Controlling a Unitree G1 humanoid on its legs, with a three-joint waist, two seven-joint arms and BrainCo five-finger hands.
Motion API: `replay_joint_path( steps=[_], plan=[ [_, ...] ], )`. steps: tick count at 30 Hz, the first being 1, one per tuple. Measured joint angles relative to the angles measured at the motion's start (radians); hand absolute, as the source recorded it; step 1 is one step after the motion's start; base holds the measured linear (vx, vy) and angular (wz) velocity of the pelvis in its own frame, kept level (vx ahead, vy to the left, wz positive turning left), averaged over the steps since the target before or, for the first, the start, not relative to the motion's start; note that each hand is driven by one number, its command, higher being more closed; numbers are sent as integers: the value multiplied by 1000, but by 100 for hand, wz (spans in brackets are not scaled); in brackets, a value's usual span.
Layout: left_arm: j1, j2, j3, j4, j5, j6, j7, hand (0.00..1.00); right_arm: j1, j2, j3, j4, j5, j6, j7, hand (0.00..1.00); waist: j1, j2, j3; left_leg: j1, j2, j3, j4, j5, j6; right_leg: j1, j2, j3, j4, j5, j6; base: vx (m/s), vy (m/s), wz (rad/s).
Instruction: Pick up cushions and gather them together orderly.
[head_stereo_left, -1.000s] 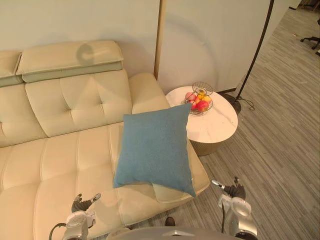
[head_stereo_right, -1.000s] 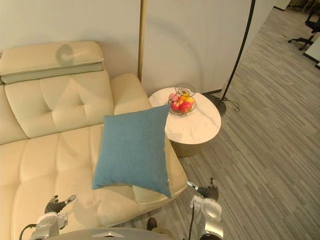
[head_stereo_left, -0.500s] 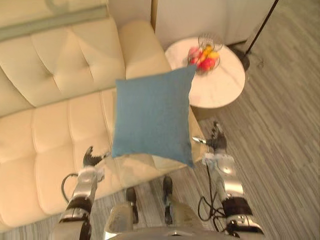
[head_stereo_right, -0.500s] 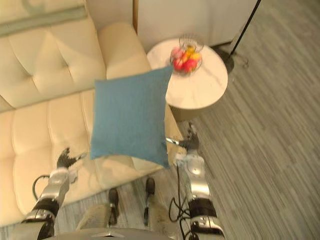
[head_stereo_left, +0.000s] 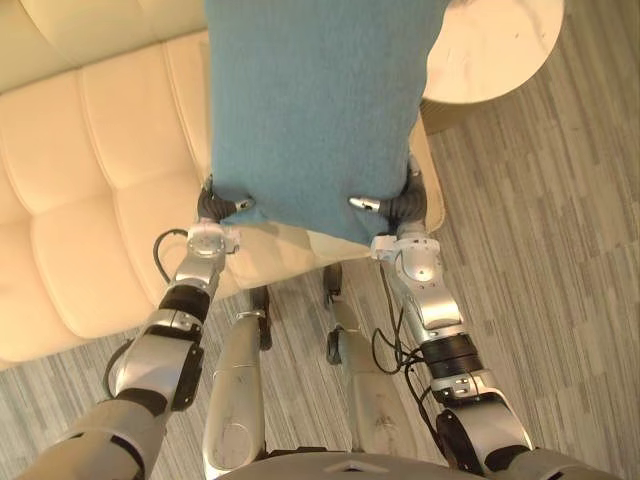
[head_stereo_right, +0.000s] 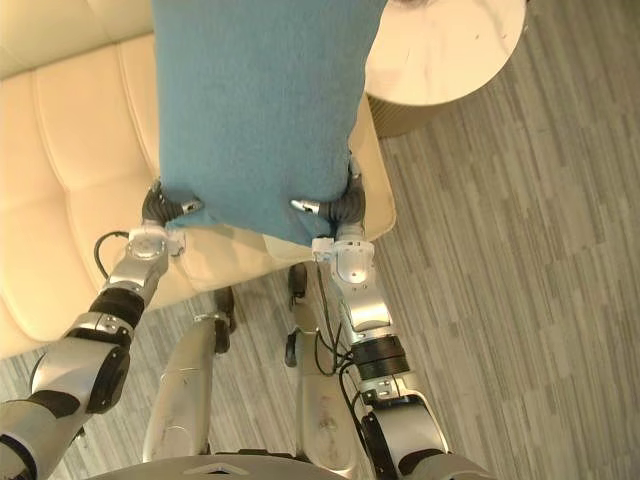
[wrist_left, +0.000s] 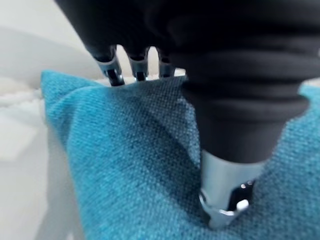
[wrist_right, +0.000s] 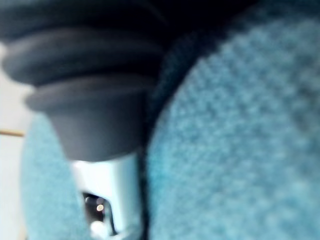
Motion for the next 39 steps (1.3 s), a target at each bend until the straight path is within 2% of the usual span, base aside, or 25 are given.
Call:
replay_joint_path(
  steps=[6,9,12,14,18,22,24,26,30,32,39],
  plan=[
    [-12,18,-36,-64,-71,0,15,100,-18,-20,-1,-42,1,8,-18,100,8,0,5,-9,6,-10,-4,8,-4,-5,5,-12,1,3,-4,-3,-45,4],
    [13,22,-46,-159,-79,0,17,100,9,-17,-6,-71,3,8,-24,100,14,0,5,6,0,-11,-30,22,-10,0,1,-16,0,2,-5,23,-47,9],
    [128,18,-59,-333,-78,-1,26,100,78,14,-34,-80,2,-1,-24,100,18,0,5,83,-11,-16,-86,36,-18,58,-5,-28,-2,-18,-15,70,-53,16],
    [233,-3,-74,-482,-77,-9,30,100,188,27,-45,-152,2,-1,-23,100,29,0,4,149,-13,-23,-123,35,-25,114,-6,-45,-1,-44,-21,107,-78,20],
    [404,-67,-77,-650,-76,-15,27,100,331,38,-54,-223,-12,1,-5,100,19,1,0,232,-16,-38,-158,37,-36,191,-7,-78,5,-79,-25,100,-67,22],
    [634,-134,-96,-768,-75,-16,11,100,467,70,-71,-247,-79,2,44,100,12,5,-95,359,-37,-44,-253,60,-57,269,-22,-91,24,-135,-24,125,-52,17],
    [718,-147,-104,-825,-75,-16,5,100,529,73,-69,-271,-82,3,65,100,9,14,-131,425,-45,-60,-305,73,-59,322,-26,-110,16,-154,-24,129,-45,31],
    [830,-148,-112,-894,-75,-16,-12,100,588,93,-64,-271,-102,3,94,100,9,25,-194,502,-48,-75,-372,90,-67,394,-25,-132,-19,-157,-24,162,-33,26],
    [960,-169,-112,-970,-75,-18,-19,100,642,91,-30,-305,-115,3,116,100,11,53,-251,594,-55,-102,-430,103,-61,495,-26,-156,-71,-157,-23,78,-1,21],
    [1007,-173,-110,-1007,-75,-25,-19,100,656,91,-19,-348,-121,2,131,100,16,61,-257,631,-59,-121,-450,111,-62,535,-27,-168,-82,-158,-23,9,14,25],
    [1079,-177,-111,-1051,-76,-36,-26,100,683,88,12,-405,-198,-1,121,100,24,61,-309,647,-77,-246,-451,122,-71,636,-42,-314,-88,-184,-19,-44,5,60]
  ],
)
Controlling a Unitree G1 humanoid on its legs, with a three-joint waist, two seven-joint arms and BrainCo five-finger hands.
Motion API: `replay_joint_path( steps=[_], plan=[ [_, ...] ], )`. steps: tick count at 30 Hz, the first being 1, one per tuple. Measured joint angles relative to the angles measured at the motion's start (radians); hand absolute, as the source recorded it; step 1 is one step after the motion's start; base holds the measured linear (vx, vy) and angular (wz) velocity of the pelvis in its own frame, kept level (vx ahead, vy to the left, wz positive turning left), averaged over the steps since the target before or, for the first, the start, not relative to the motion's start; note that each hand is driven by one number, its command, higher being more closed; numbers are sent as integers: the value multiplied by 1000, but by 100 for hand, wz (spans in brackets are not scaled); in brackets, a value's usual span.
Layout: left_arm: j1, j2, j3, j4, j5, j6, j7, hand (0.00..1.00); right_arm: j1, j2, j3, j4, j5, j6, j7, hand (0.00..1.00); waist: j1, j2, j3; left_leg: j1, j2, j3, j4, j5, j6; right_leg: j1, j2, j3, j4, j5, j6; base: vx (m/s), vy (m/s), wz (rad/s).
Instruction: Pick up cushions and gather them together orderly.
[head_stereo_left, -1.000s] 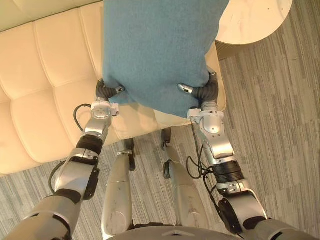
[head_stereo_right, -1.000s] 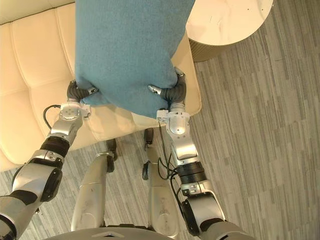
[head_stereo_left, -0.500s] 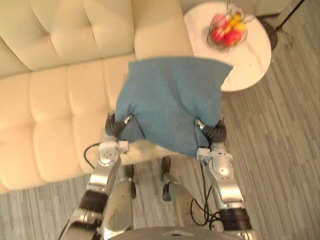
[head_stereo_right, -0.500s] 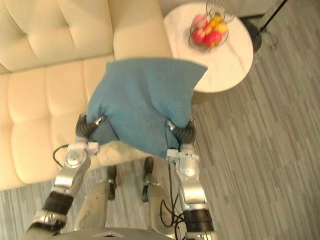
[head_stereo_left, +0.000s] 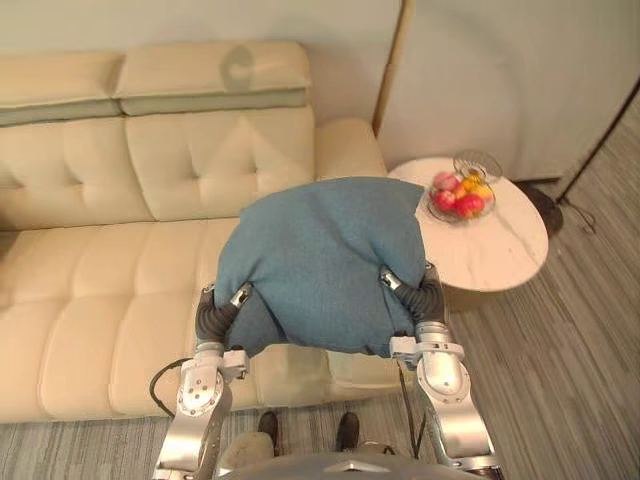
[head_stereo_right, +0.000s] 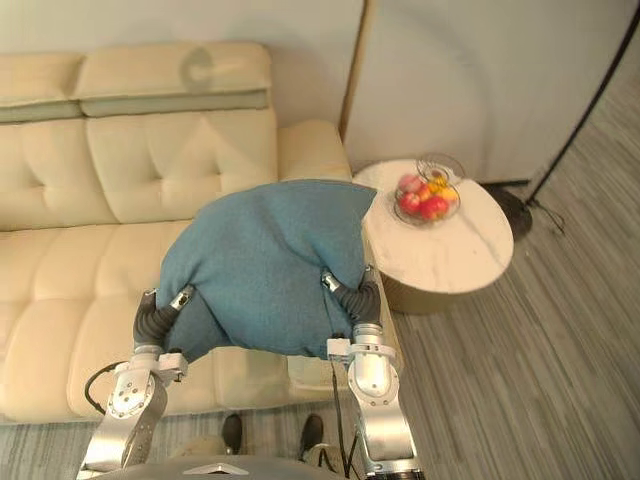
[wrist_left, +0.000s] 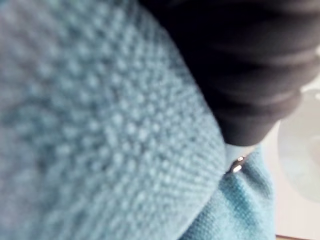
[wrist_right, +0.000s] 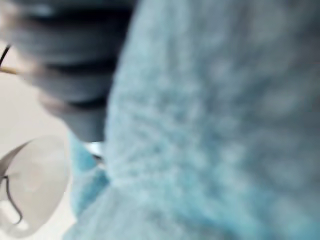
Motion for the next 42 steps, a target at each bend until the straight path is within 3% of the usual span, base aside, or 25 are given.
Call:
replay_joint_path(
  steps=[1,4,5,7,9,10,13,15,16,18,19,20,21,22,24,26,27,28,29,31,35,36,37,40,42],
  plan=[
    [1,0,0,-2,0,0,0,100,-1,0,1,0,0,0,-1,100,0,0,-1,-4,2,2,0,-5,5,0,-3,-9,3,0,0,-79,27,90],
    [-5,-12,1,-11,0,-12,2,100,-63,-43,5,36,0,-5,-20,100,-13,2,-8,-90,123,341,104,-41,40,-43,-62,-102,38,3,2,-101,121,83],
    [-5,-13,1,-10,0,-12,2,100,-75,-50,4,48,0,-5,-21,100,-13,2,-8,-95,144,379,126,-45,46,-52,-74,-104,48,4,4,-82,228,32],
    [-5,-15,-3,-5,0,-12,2,100,-99,-72,3,72,0,-4,-25,100,-25,4,-9,-99,212,474,204,-53,55,-59,-117,-122,63,17,24,-72,305,32],
    [-4,-27,-14,20,0,-14,-1,100,-92,-92,-3,72,1,-5,-24,100,-46,34,-29,-81,290,543,241,-41,52,-66,-155,-138,65,47,70,-103,506,44],
    [-15,-31,-21,42,0,-14,-3,100,-86,-85,-12,85,1,-6,-24,100,-59,43,-38,-88,277,519,225,-40,-67,-63,-171,-149,53,69,102,-68,367,44],
    [-26,24,-19,89,0,-14,-9,100,-61,-23,-18,160,3,-5,-16,100,-75,-14,-51,-112,179,485,253,-69,-9,-29,-242,-156,42,85,90,-26,399,59],
    [-25,28,-15,106,1,-14,-12,100,-56,-10,-18,190,4,-5,-13,100,-63,-15,-50,-144,169,472,334,-121,14,-38,-270,-153,88,93,97,-39,275,16],
    [-22,28,-4,124,2,-14,-28,100,-61,-3,-17,224,4,-5,2,100,-44,-5,-41,-160,168,473,389,-173,27,-90,-305,-127,197,92,92,-102,364,-18],
    [-17,32,9,132,9,-11,-34,100,-67,2,-12,260,12,-4,14,100,-32,-12,-21,-143,151,497,390,-190,53,-185,-354,-62,368,96,3,-109,340,-23],
    [-12,34,16,132,13,-10,-34,100,-71,3,-12,277,14,-3,21,100,-39,-11,-2,-127,145,494,384,-195,62,-234,-352,-3,468,64,-22,-80,215,9],
    [-5,35,23,132,21,-7,-35,100,-70,11,-9,298,15,-3,23,100,-58,-11,18,-108,137,474,364,-200,71,-258,-290,58,544,-45,20,-69,191,25],
    [0,41,23,132,22,-6,-36,100,-70,11,-5,303,23,-1,27,100,-65,-8,23,-101,127,473,332,-199,73,-273,-222,84,533,-98,36,-20,109,30],
    [0,44,23,132,22,-6,-40,100,-71,10,-5,303,23,-1,29,100,-67,-17,20,-98,118,475,312,-195,78,-281,-198,89,518,-113,35,29,74,24],
    [0,50,20,132,23,-4,-48,100,-93,1,-6,303,23,-1,33,100,-81,-38,24,-80,77,485,229,-188,81,-296,-89,39,393,-127,19,93,34,18],
    [0,51,11,130,41,-4,-50,100,-96,-16,-9,301,24,-2,40,100,-94,-50,16,-65,44,484,195,-176,73,-293,-39,49,279,-106,-8,166,-32,29],
    [-1,49,0,129,51,-4,-51,100,-88,-29,-16,300,25,-2,45,100,-110,-41,15,-64,28,470,198,-173,68,-295,-35,80,286,-69,-42,151,-53,45],
    [-1,47,-6,129,54,-4,-56,100,-83,-37,-20,300,27,-2,48,100,-115,-31,15,-67,28,460,204,-173,67,-295,-34,82,294,-64,-41,177,-64,39],
    [1,35,-14,129,62,-4,-72,100,-60,-57,-29,300,44,-2,52,100,-113,1,10,-70,41,447,223,-174,66,-289,-27,66,305,-83,-43,170,-34,19],
    [1,29,-22,129,62,-4,-81,100,-29,-57,-36,298,46,-2,56,100,-112,35,-5,-91,88,428,274,-192,35,-262,6,48,282,-109,-50,278,-66,13],
    [13,23,-25,130,61,4,-93,100,32,-55,-38,233,57,5,53,100,-98,35,-1,-161,196,418,588,-179,36,-155,63,35,232,-105,-67,348,-89,-8],
    [12,20,-31,129,60,5,-96,100,52,-62,-40,182,61,5,49,100,-91,29,3,-198,213,410,704,-141,41,-107,60,53,200,-107,-69,331,24,-43],
    [8,18,-40,129,60,5,-97,100,60,-66,-49,148,61,4,48,100,-82,28,4,-213,214,391,751,-159,42,-86,54,76,183,-107,-69,264,32,-45],
    [-11,4,-44,129,60,4,-101,100,60,-66,-69,126,61,0,47,100,-72,28,4,-236,214,337,694,-210,36,-58,38,114,161,-107,-68,194,147,-46],
    [-28,1,-45,129,61,4,-109,100,59,-66,-76,126,60,0,43,100,-65,25,6,-236,196,289,548,-210,30,-51,18,137,162,-107,-60,134,233,-30]
  ],
)
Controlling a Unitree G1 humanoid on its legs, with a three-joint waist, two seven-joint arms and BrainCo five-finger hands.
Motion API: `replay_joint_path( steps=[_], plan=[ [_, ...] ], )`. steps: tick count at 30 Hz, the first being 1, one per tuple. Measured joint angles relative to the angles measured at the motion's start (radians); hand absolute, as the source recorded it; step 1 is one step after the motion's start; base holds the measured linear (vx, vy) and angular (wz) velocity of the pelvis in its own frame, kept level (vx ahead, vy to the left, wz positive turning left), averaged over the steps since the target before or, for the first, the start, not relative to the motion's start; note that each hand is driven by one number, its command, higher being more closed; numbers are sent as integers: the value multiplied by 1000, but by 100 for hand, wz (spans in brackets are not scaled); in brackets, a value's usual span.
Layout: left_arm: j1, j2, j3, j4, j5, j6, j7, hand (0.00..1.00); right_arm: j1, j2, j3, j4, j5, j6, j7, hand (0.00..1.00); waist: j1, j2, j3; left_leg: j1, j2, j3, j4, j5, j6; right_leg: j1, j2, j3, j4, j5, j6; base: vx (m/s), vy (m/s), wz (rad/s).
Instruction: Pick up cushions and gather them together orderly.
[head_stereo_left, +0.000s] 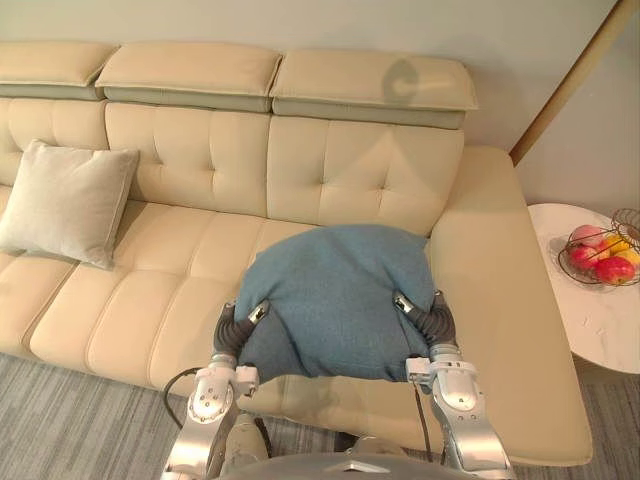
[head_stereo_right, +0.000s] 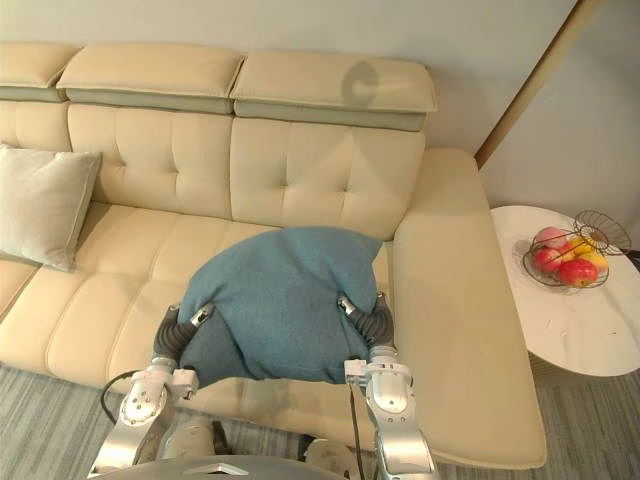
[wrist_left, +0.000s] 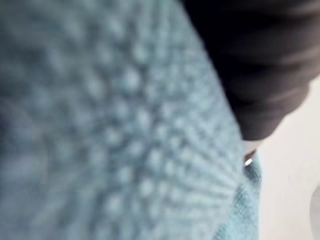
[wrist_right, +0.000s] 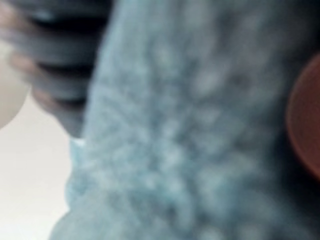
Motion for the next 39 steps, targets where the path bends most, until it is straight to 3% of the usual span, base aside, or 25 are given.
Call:
replay_joint_path(
  steps=[1,2,3,4,5,6,8,13,21,25,31,35,39],
  plan=[
    [-2,0,0,0,2,0,-2,100,-2,0,-1,1,0,0,-2,100,5,2,-1,19,-32,-76,-154,29,-15,-1,-14,27,4,-4,32,116,336,-60],
    [5,-3,0,-2,4,-1,-1,100,-3,-7,0,1,0,0,-1,100,20,29,-1,63,-39,-168,-310,175,-52,-1,1,68,1,-15,82,127,405,-74],
    [3,14,6,10,8,1,2,100,-23,13,1,45,-2,2,0,100,17,8,5,71,-60,-166,-305,166,-81,4,-16,103,-12,-15,114,70,272,-67],
    [7,20,6,8,9,2,5,100,-22,26,0,55,-2,4,1,100,18,-1,3,85,-68,-164,-320,163,-80,-1,-25,109,-15,-4,109,74,271,-42],
    [9,35,7,4,9,1,12,100,-19,59,2,56,-2,11,3,100,16,-29,9,106,-100,-125,-344,166,-60,-3,-62,139,-18,-2,111,73,288,-45],
    [17,36,8,4,9,1,18,100,-19,70,2,56,-2,15,5,100,19,-35,11,119,-108,-98,-342,159,-47,-4,-75,157,-19,8,123,66,276,-45],
    [39,39,8,0,9,1,20,100,-17,70,6,56,-2,16,8,100,20,-37,10,134,-117,-55,-340,145,-28,-13,-89,189,-18,26,129,-9,175,-56],
    [36,45,9,0,20,1,21,100,-20,75,11,56,-3,16,4,100,16,-52,7,132,-118,12,-350,133,-26,-54,-94,244,-45,29,134,-69,50,-50],
    [-70,42,11,0,142,9,118,100,-87,79,35,117,-19,16,-88,100,-11,-53,6,81,-104,30,-367,154,-29,-111,-74,275,-90,87,142,-6,-23,-15],
    [-210,40,36,0,191,15,191,100,-235,85,43,170,-19,16,-149,100,-1,-46,29,4,-101,22,-359,178,-22,-177,-71,266,-91,121,145,-32,-7,4],
    [-504,57,86,-3,216,20,332,100,-521,94,60,162,-21,16,-284,100,38,-22,92,-155,-96,-16,-314,209,-15,-344,-68,232,20,109,144,-145,-6,15],
    [-734,134,114,-2,216,32,410,100,-739,96,56,161,-61,16,-382,100,46,-16,118,-240,-112,-47,-352,267,-26,-462,-82,201,99,92,145,-147,-31,30],
    [-1037,236,122,67,261,35,479,100,-1003,91,-8,168,-122,18,-466,100,56,-9,148,-287,-131,-74,-472,373,-29,-568,-93,176,152,83,143,-102,-55,28]
  ],
)
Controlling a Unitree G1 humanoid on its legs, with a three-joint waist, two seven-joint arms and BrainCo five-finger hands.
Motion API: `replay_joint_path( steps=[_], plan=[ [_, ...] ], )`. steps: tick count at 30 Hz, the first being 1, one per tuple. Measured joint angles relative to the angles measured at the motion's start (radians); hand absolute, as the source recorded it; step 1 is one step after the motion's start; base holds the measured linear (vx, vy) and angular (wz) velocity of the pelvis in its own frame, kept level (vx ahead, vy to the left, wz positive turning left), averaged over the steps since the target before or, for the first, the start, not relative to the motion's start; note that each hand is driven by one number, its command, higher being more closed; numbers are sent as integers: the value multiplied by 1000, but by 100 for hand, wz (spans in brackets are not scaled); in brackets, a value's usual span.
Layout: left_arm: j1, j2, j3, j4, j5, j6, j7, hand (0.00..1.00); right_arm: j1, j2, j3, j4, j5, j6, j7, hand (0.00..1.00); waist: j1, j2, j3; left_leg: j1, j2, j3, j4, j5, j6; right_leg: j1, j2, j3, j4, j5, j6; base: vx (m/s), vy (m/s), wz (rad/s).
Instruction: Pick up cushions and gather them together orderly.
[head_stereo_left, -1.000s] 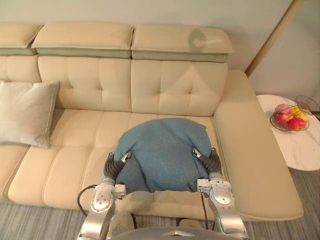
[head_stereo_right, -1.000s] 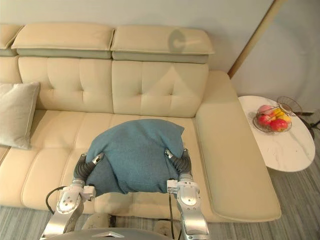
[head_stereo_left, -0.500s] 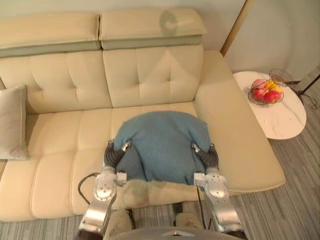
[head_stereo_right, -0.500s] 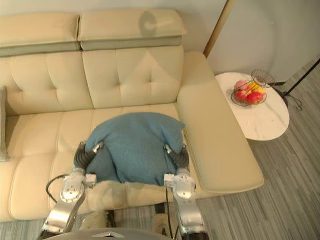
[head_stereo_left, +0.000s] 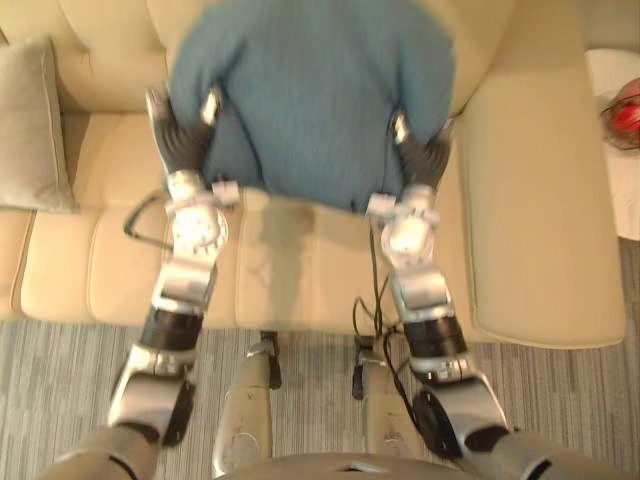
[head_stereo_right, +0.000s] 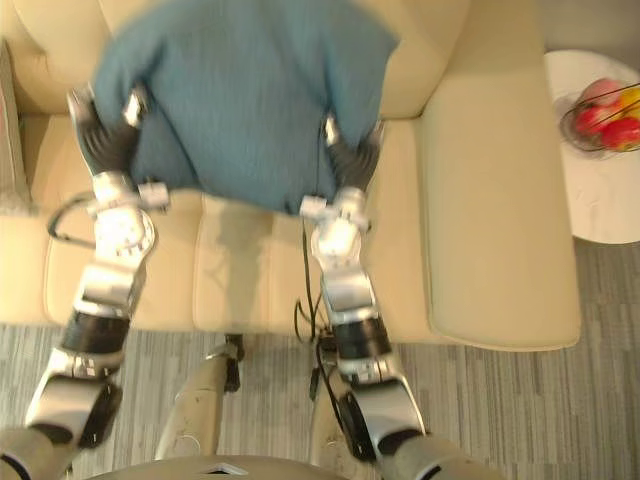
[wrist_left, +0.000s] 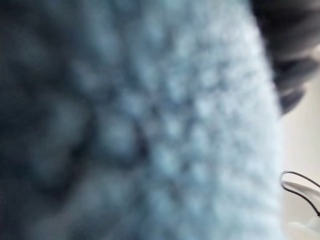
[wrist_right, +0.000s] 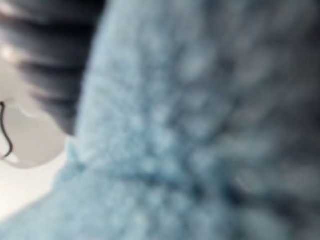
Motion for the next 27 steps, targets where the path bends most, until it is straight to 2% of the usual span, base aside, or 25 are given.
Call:
replay_joint_path(
  steps=[2,3,4,8,9,10,13,15,18,22,24,27],
  plan=[
    [-114,37,1,73,13,0,13,100,-83,-16,-8,2,-18,0,-35,100,1,10,28,0,-3,-8,-47,40,-1,-20,0,-5,9,0,0,-56,-62,17],
    [-178,60,2,114,13,2,19,0,-131,-25,-19,3,-19,0,-46,0,2,10,42,-1,-4,-7,-79,63,-2,-41,0,-6,18,1,0,-73,-81,10],
    [-252,85,2,157,13,6,21,0,-191,-30,-39,7,-30,2,-71,0,2,13,61,-5,-4,-8,-124,96,-5,-66,0,-6,23,2,-2,-56,-65,1],
    [-381,89,2,279,13,13,19,0,-278,-56,-98,65,-36,26,-118,0,0,16,79,-52,-2,-12,-184,145,-13,-145,3,-19,45,2,-2,-12,-43,4],
    [-412,88,2,318,12,20,17,0,-310,-64,-115,102,-34,35,-120,0,-1,19,84,-70,-1,-15,-185,153,-13,-164,4,-22,49,2,-3,10,-56,7],
    [-462,88,4,380,9,37,8,0,-368,-79,-146,173,-9,46,-118,0,-4,20,117,-74,1,-16,-197,171,-20,-169,5,-26,49,3,-3,13,-47,5],
    [-485,85,14,413,5,45,-12,0,-404,-118,-166,244,58,71,-111,0,-3,20,134,-108,8,-19,-231,201,-28,-211,12,-40,49,4,-6,28,-59,5],
    [-486,84,30,413,-7,45,-27,0,-405,-133,-169,244,78,71,-96,0,-3,20,146,-128,15,-20,-237,209,-29,-231,15,-48,49,7,-10,40,-64,4],
    [-450,67,57,413,-36,45,-49,0,-403,-155,-179,244,115,79,-59,0,-1,21,153,-174,20,-24,-237,215,-37,-278,23,-48,62,7,-12,44,-73,3],
    [-364,-4,131,414,-90,43,-48,0,-378,-154,-193,249,153,93,-27,0,-1,20,177,-188,21,-21,-237,202,-53,-306,23,-45,92,0,-21,10,-69,0],
    [-270,-65,159,414,-131,41,-48,0,-327,-149,-197,249,169,93,-28,0,-1,19,178,-197,24,-9,-237,197,-51,-323,24,-37,98,0,-21,-4,-90,-6],
    [-173,-129,164,414,-173,41,-47,0,-284,-145,-213,242,199,92,-29,0,-9,18,178,-196,24,0,-237,197,-50,-328,26,-25,105,0,-20,3,-83,-6]
  ],
)
